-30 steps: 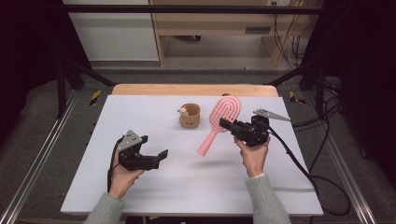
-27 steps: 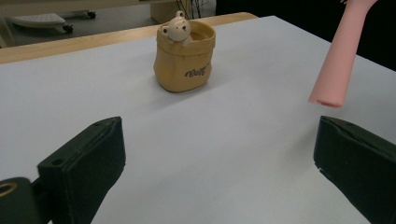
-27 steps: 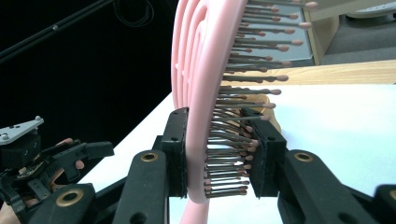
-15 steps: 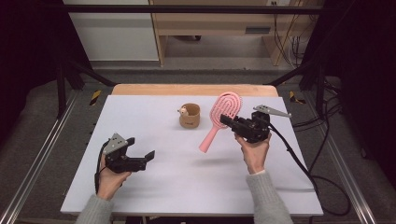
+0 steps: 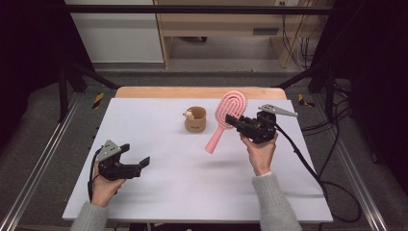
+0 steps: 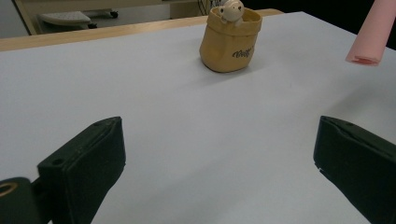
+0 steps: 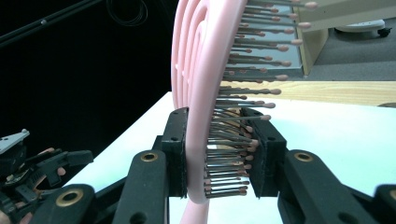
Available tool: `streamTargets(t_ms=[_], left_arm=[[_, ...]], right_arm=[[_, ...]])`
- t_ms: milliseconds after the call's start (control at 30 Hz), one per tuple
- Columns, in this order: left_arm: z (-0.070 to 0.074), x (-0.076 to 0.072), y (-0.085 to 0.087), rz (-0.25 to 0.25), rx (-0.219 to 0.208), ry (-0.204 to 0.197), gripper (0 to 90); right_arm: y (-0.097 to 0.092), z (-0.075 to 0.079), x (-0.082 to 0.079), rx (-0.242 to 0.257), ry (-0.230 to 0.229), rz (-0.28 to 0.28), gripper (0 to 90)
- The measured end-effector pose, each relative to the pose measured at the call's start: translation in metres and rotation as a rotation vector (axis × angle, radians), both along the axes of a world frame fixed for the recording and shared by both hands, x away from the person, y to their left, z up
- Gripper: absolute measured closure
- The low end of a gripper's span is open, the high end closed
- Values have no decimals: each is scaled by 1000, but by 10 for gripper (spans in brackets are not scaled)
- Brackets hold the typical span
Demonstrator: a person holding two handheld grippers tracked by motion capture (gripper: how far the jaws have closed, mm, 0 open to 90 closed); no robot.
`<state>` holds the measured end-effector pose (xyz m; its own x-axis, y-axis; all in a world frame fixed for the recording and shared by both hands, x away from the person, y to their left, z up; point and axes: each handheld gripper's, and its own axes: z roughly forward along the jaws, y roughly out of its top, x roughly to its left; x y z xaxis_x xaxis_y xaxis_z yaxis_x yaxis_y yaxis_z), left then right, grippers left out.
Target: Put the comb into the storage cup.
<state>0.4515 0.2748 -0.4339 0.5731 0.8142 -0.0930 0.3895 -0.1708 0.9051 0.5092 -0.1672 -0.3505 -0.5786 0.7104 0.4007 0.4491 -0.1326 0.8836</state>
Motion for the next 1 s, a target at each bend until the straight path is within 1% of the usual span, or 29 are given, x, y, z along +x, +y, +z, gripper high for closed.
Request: streamTargets(t_ms=[200, 400, 533, 567, 667, 1000], left_arm=[[-2, 0, 3, 5, 0, 3, 22], [-4, 1, 2, -1, 9, 5, 22], [-3, 1, 3, -2, -2, 4, 23], [-4, 1, 3, -1, 2, 6, 22], [-5, 2, 3, -4, 8, 13, 23], [-5, 2, 3, -8, 4, 14, 22]], right_arm=[[4, 4, 4, -16, -6, -3, 647], [8, 8, 9, -25, -12, -4, 647], [10, 10, 11, -21, -18, -4, 646], [10, 10, 12, -23, -21, -7, 646], [11, 12, 13, -31, -26, -12, 646], [9, 17, 20, -44, -34, -32, 646]])
